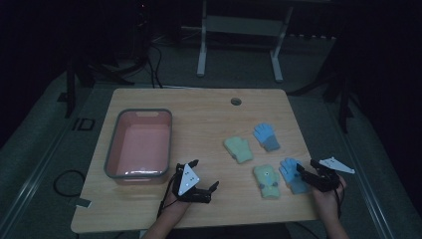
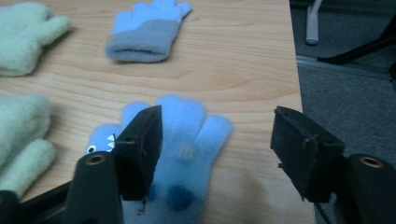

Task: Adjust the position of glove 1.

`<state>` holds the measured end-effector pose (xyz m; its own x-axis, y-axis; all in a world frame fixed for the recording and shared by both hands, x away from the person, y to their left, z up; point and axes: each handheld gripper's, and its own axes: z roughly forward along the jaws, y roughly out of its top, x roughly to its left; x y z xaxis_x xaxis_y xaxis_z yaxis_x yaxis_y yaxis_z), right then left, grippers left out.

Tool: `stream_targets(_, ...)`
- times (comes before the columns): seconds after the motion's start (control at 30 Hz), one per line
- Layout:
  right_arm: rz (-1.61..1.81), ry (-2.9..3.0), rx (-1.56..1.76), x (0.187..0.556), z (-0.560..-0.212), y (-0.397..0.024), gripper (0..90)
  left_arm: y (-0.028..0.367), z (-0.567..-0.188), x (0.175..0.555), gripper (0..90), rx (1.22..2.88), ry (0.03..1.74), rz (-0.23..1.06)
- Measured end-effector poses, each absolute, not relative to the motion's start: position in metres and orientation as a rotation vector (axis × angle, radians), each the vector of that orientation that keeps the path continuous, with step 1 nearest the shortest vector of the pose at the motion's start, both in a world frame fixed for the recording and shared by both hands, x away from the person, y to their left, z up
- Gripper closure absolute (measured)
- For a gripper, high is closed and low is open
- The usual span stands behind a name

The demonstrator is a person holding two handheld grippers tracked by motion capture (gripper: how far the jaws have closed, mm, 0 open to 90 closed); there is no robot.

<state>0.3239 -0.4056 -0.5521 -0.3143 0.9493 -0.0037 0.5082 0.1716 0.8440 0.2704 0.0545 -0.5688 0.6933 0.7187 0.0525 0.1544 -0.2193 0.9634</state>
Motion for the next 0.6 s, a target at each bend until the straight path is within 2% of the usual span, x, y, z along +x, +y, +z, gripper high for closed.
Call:
stream_targets(0.3, 0.98, 1.931, 1.481, 0.321, -0.545, -0.406, 36.8, 0.054, -0.569, 0.27, 1.8, 1.745, 0.7, 0.607)
stream_targets(0.6, 0.908, 1.96, 1.426, 0.32, -0.524, -0.399, 37.1, 0.054, -0.569, 0.27, 1.8, 1.746, 0.694, 0.61)
